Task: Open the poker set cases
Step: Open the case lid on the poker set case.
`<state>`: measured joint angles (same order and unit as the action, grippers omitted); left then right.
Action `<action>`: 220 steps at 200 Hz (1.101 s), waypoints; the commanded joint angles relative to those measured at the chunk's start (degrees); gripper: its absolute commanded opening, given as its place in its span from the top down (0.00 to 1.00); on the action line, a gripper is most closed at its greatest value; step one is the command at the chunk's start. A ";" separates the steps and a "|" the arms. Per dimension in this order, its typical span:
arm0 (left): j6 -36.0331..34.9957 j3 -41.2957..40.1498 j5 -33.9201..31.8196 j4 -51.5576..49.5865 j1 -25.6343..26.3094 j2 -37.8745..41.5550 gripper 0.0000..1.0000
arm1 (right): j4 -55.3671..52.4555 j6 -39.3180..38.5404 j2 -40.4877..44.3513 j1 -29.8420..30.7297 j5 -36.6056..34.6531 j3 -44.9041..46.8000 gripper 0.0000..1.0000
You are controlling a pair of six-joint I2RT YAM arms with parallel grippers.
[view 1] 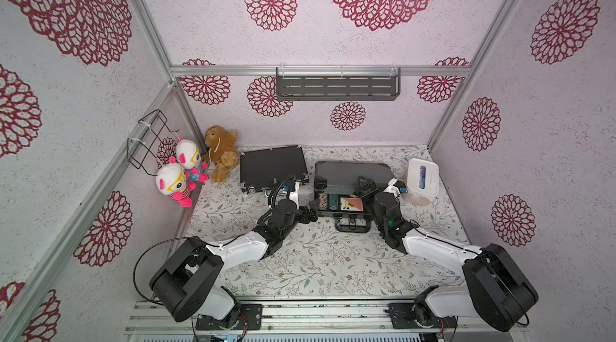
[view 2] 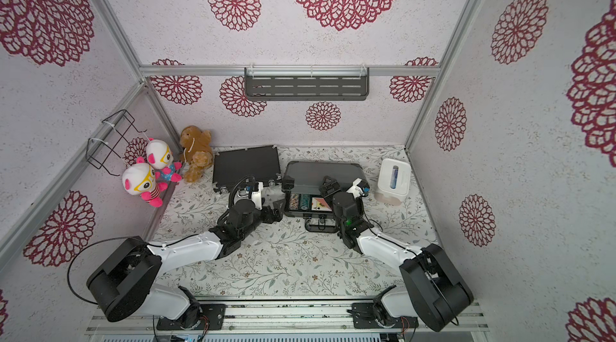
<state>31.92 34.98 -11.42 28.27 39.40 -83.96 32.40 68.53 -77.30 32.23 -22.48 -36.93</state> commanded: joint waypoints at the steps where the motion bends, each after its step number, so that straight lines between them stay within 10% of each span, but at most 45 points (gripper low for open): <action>1: 0.09 -0.35 0.12 1.79 0.42 1.78 0.03 | 0.02 -5.13 -0.89 -1.46 -0.93 -6.29 0.02; 220: -1.42 -0.72 0.02 3.00 0.41 1.59 0.03 | -16.75 -12.81 -22.27 -12.52 13.69 -39.66 0.01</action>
<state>30.61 34.63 -11.25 29.71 39.40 -83.24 16.10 57.63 -101.54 20.08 -10.28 -76.40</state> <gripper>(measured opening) 0.972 0.986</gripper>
